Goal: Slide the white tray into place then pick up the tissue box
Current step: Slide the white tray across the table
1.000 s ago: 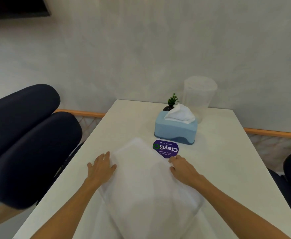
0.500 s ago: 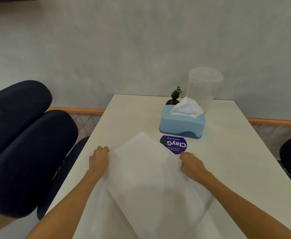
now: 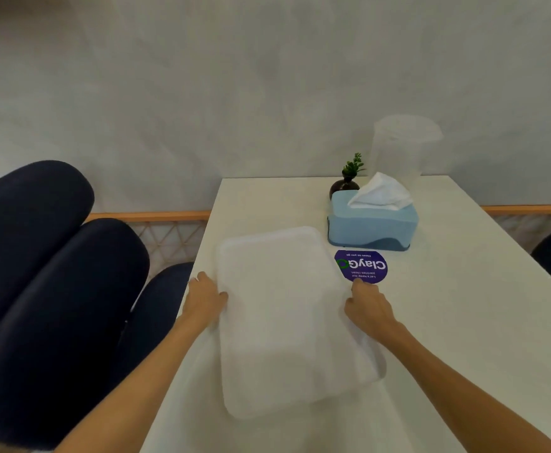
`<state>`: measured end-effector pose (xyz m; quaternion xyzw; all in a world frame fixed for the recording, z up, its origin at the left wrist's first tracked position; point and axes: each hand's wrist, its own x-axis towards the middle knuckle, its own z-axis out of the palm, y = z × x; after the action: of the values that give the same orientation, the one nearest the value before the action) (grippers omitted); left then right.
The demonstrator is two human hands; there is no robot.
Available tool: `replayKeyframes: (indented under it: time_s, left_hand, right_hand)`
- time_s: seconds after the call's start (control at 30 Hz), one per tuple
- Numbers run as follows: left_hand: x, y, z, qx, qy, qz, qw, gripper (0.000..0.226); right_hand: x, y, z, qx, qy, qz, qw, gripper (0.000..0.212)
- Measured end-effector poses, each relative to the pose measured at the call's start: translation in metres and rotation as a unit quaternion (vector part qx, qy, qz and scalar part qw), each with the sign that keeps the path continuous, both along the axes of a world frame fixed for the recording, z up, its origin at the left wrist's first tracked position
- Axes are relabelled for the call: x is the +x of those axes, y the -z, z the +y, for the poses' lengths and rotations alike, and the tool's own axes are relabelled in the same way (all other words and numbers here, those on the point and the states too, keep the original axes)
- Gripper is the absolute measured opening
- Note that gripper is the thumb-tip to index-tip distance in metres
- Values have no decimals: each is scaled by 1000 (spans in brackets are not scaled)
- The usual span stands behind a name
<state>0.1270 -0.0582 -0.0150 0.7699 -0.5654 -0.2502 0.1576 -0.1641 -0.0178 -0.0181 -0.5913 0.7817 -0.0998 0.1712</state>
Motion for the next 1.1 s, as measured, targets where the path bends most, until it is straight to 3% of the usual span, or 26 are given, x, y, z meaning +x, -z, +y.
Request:
replayKeyframes:
  time_s: [0.13, 0.3, 0.5, 0.73, 1.1]
  left_hand:
    - [11, 3, 7, 15, 60, 19, 998, 23]
    - [28, -1, 0, 9, 65, 27, 997, 8]
    - [49, -8, -21, -36, 57, 38, 997, 23]
    - [63, -4, -28, -48, 35, 39, 997, 40]
    - [68, -3, -16, -23, 44, 23, 999, 26]
  right_hand:
    - [15, 3, 0, 5, 14, -15, 1000, 32]
    - [25, 3, -2, 28, 30, -50, 998, 24]
    - [45, 0, -3, 34, 31, -103, 994, 12]
    - [60, -7, -8, 48, 29, -125, 991, 22]
    - [63, 1, -7, 77, 21, -93, 992, 28]
